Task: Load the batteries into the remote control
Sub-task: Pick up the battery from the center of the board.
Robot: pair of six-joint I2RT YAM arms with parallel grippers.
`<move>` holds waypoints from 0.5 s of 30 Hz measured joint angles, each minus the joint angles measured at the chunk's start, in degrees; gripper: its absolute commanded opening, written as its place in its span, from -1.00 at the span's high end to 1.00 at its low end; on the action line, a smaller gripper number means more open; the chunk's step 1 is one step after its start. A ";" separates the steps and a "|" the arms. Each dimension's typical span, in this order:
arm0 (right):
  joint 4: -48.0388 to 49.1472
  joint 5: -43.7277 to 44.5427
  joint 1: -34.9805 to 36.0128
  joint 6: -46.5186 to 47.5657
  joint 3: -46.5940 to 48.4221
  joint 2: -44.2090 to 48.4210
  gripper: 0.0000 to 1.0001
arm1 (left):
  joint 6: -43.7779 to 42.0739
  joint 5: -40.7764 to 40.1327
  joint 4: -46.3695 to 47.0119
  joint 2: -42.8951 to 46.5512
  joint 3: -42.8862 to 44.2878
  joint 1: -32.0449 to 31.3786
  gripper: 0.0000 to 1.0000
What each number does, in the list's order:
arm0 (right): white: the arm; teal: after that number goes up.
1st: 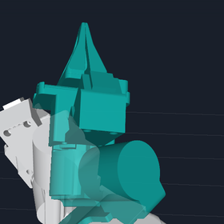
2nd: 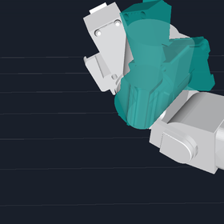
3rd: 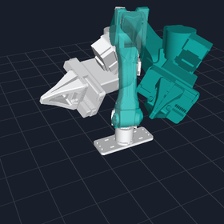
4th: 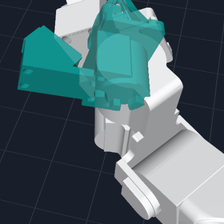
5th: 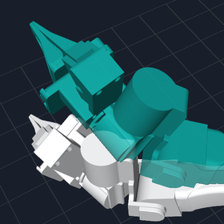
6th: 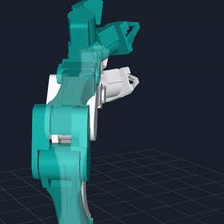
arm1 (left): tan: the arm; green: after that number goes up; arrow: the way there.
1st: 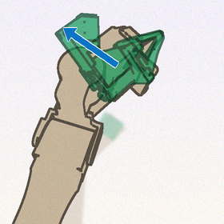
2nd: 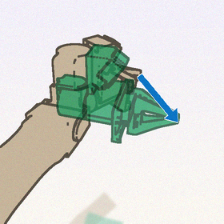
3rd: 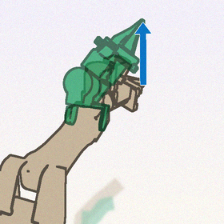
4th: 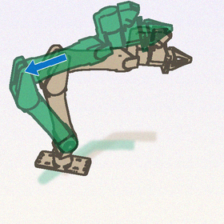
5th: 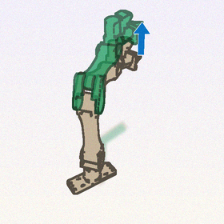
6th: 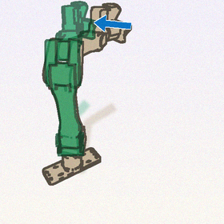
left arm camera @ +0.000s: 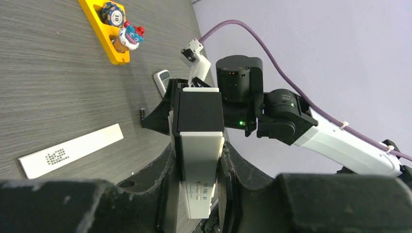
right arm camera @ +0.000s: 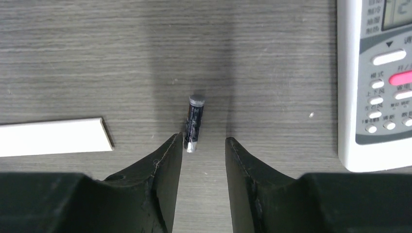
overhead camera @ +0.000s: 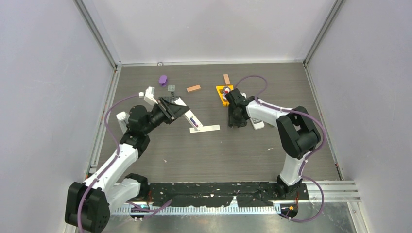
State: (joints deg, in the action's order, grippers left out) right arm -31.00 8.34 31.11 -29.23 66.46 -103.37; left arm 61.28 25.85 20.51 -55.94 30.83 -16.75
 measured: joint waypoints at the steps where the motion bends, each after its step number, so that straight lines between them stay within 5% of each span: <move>1: -0.07 0.15 0.00 0.04 0.46 -0.63 0.14 | -0.02 0.20 0.13 -0.13 0.02 0.00 1.00; 5: -0.35 0.48 0.04 0.22 1.92 -2.08 0.20 | -0.04 0.39 0.24 -0.59 0.13 0.00 1.00; 12: -0.55 0.52 0.33 0.70 3.74 -3.91 0.81 | -0.24 0.76 0.24 -1.14 1.07 0.00 1.00; 15: -0.83 -0.28 0.33 1.07 3.87 -3.93 0.89 | -0.24 0.79 0.22 -1.33 1.09 0.00 1.00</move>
State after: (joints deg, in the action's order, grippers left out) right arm -31.83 8.05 31.44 -28.16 70.32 -107.31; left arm 61.04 26.63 20.73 -57.28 31.92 -16.75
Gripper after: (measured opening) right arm 0.112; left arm 0.293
